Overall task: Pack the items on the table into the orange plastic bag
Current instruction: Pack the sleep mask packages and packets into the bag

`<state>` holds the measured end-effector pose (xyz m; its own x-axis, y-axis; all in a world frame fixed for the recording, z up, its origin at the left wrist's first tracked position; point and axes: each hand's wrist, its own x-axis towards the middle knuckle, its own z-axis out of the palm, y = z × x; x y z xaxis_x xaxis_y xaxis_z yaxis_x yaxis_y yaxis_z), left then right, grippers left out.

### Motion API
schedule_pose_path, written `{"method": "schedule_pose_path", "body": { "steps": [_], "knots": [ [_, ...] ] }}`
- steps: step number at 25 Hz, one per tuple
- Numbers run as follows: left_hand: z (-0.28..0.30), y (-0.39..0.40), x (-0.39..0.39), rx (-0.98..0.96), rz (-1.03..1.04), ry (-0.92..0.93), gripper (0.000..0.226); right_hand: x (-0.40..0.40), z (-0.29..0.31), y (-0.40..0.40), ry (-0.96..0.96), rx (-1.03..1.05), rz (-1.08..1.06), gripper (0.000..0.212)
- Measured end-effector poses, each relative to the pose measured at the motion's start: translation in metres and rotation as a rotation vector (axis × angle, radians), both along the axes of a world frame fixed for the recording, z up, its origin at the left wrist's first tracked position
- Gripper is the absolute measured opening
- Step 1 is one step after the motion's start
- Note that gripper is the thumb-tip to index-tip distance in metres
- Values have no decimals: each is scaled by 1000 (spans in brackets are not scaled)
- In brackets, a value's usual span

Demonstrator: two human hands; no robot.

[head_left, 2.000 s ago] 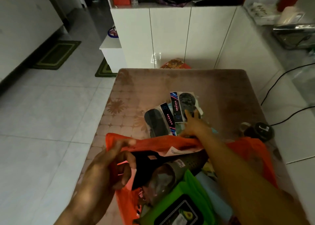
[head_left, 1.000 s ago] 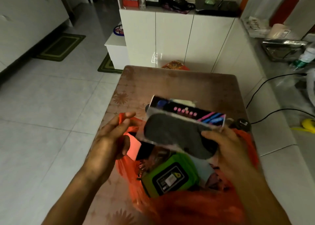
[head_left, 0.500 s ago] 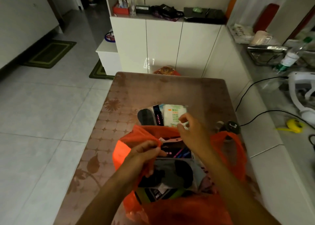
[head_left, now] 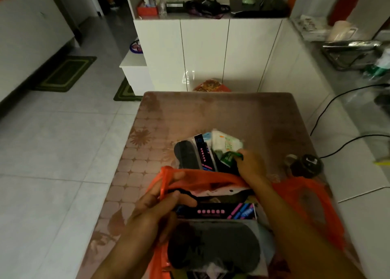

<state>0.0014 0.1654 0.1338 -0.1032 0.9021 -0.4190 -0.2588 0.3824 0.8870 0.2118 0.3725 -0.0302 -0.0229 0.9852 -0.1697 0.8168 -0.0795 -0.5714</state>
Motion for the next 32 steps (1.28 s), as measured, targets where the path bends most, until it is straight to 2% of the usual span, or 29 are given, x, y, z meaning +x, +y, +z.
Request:
{"method": "schedule_pose_path", "body": {
  "steps": [2,4,6,8,10,12,13,14,16,18,21,25,28,30,32],
  "knots": [
    [7,-2,-1,12,93,23,32,9,42,-14,249,170,-68,15],
    [16,-4,-2,35,158,43,31,24,95,-48,488,251,-89,11],
    [23,-9,-6,97,178,107,30,42,140,-98,584,265,-8,9],
    [28,-13,-8,156,182,177,31,58,172,-147,504,340,194,16],
    [35,-19,-6,189,196,224,32,69,179,-184,270,403,483,27],
    [41,-26,-4,210,182,287,33,76,160,-201,2,351,757,26],
    [46,-31,0,234,134,322,34,76,153,-204,-105,248,789,22],
    [51,-36,4,266,58,340,36,75,151,-206,-126,121,722,20],
    [54,-45,15,301,-91,307,31,77,141,-204,-180,-91,535,29],
    [52,-49,20,299,-174,269,24,69,141,-205,-369,-92,630,58],
    [42,-47,21,277,-182,274,19,49,138,-213,-212,-66,811,64],
    [36,-31,18,168,29,62,27,47,110,-191,-147,-184,696,49],
    [37,-21,10,102,106,54,26,46,122,-172,-65,-294,675,37],
    [38,-15,6,96,125,43,25,35,141,-155,125,-324,581,27],
    [38,-11,4,92,131,45,24,16,152,-120,336,-172,371,22]
  ]
}}
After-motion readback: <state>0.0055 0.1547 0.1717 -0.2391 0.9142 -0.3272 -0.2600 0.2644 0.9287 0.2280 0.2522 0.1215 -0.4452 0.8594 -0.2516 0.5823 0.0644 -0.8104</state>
